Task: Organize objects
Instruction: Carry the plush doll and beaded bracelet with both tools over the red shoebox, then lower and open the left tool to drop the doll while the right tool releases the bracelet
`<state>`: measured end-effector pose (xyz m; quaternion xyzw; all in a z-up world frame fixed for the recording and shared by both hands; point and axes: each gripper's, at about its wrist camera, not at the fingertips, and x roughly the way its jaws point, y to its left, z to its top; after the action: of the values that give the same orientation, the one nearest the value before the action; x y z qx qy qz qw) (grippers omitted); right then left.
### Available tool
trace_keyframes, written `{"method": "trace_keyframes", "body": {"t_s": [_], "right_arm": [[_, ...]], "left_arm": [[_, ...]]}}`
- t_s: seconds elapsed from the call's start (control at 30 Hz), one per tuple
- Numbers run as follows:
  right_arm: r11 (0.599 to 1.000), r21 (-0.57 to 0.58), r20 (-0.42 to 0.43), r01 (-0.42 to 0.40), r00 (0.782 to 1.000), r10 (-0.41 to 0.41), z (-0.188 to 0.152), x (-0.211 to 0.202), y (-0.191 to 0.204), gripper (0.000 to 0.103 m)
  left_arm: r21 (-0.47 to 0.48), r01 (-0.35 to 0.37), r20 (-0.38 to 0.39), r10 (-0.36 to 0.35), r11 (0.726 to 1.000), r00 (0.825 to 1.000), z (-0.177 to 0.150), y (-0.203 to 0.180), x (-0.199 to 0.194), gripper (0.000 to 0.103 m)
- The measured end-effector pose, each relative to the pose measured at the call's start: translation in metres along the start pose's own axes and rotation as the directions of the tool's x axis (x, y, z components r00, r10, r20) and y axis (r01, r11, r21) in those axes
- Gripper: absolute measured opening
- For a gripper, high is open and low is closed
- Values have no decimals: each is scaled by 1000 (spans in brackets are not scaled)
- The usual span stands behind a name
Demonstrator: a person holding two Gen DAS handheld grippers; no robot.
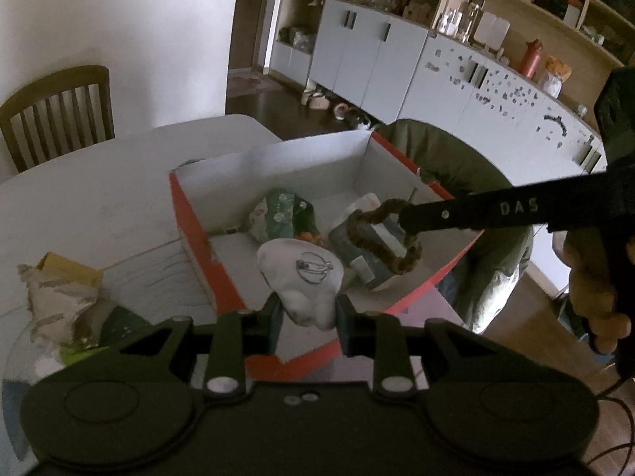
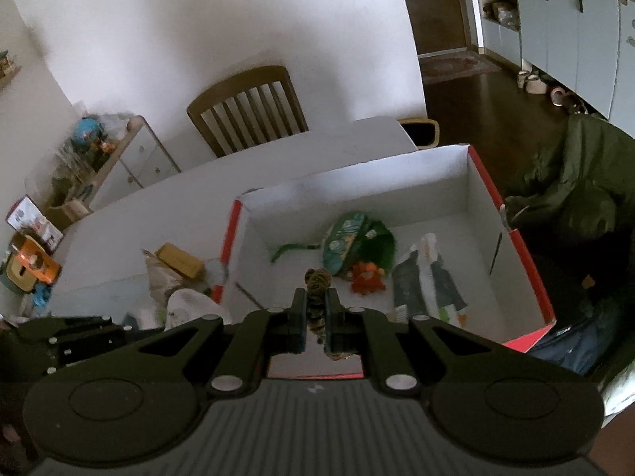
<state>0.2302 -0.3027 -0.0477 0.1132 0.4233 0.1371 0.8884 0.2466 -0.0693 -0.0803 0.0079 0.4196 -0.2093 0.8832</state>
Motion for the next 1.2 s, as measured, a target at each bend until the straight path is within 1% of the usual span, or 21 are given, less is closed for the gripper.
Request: {"method": "trace_keyframes", "body": {"t_s": [0.1,0.27,0.37,0.5,0.57,0.7,0.73,0.87,0.97,1.13,1.2], "right_arm": [[1000,-24,-14,17,1000,-18,2,10,-7,8],[999,-41,-40,8,999,-10,4,26,-17,8],[999,-40,-54,-1,999,-1,6,36,-22,8],[999,-48,-73,13,997,-16,6,49,-28,8],[999,-51,-86,18,996,-22,6,56,-31,8],[998,-59,-130,21,991,-28,3,69,-36,8],[998,-64,-137,18,990,-26,2,71,-36,8],[996,-89,-159,12,987,-26,-2,77,-37,8],[996,-84,-176,11,984,-26,-2,81,-40,8],[996,-85,-203,10,979,-27,-3,91,-44,9],[997,-80,-209,7,978,-24,-4,93,-46,9]], "left_arm": [[8,-10,-26,11,1000,1000,7,-5,16,26],[11,-34,-76,35,999,996,16,-9,45,27],[7,-53,-111,54,999,992,21,-8,62,27],[-2,-78,-159,76,997,984,26,-5,84,27],[20,-95,-162,97,995,982,29,-8,89,28],[43,-91,-194,98,995,976,33,-13,102,25],[47,-88,-205,96,995,974,33,-13,105,26],[56,-102,-252,113,993,961,33,-13,119,24],[44,-94,-265,102,995,959,32,-10,123,24],[57,-97,-273,109,994,956,32,-11,125,24],[60,-96,-273,109,994,956,32,-11,125,25]]}}
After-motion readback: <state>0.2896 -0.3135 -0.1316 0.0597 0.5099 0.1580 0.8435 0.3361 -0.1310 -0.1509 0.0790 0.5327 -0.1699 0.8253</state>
